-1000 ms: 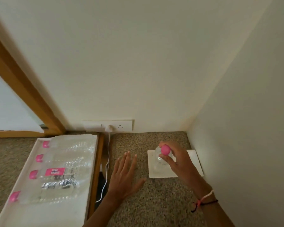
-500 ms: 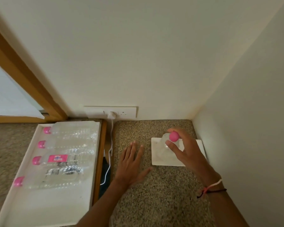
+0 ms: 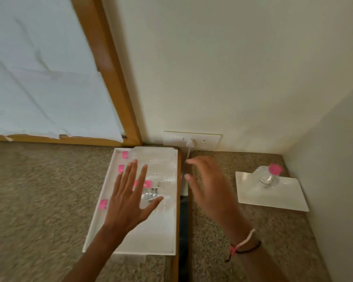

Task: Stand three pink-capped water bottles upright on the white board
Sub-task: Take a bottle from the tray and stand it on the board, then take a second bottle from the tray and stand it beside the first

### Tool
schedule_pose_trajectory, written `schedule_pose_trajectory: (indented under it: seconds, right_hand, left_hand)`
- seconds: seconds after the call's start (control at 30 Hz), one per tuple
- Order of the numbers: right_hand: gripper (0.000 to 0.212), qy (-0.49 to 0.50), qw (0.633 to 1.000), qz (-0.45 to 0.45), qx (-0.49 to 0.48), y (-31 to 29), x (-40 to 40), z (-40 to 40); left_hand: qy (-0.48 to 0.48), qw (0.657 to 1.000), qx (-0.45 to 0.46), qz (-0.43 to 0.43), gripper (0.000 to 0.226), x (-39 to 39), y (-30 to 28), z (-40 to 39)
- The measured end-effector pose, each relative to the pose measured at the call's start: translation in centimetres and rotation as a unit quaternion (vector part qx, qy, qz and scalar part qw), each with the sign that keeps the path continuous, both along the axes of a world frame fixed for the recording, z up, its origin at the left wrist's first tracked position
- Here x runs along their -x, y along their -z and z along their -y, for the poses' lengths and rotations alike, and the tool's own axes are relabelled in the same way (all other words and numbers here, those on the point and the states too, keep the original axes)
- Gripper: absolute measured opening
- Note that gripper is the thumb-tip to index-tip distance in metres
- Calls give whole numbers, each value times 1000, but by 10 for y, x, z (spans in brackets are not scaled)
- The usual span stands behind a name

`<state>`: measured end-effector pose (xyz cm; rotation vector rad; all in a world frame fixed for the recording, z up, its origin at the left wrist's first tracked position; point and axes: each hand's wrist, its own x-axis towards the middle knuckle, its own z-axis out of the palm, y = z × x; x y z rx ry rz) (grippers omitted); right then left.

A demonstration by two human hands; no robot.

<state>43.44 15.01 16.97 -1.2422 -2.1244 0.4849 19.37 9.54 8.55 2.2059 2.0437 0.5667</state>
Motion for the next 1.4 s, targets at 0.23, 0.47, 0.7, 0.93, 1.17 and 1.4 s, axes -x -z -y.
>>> schedule_pose_trajectory:
  seconds: [0.23, 0.47, 0.7, 0.93, 1.17, 1.4]
  right_hand:
    - [34, -135, 981, 139, 20, 74, 164, 51]
    - [36, -69, 943, 325, -22, 106, 237, 44]
    - [38, -40, 993, 112, -5, 43, 197, 57]
    - [36, -1, 998, 18, 57, 26, 137, 57]
    - [43, -2, 999, -7, 45, 24, 115, 52]
    - [39, 33, 992, -122, 11, -15, 51, 43]
  left_hand:
    - [-7, 1000, 26, -15, 86, 134, 39, 55]
    - [16, 999, 46, -20, 84, 180, 77, 80]
    - [19, 999, 38, 17, 86, 180, 83, 72]
    - [32, 998, 56, 15, 81, 181, 101, 76]
    - [18, 997, 75, 12, 82, 179, 96, 76]
    - [18, 999, 24, 29, 88, 119, 50, 44]
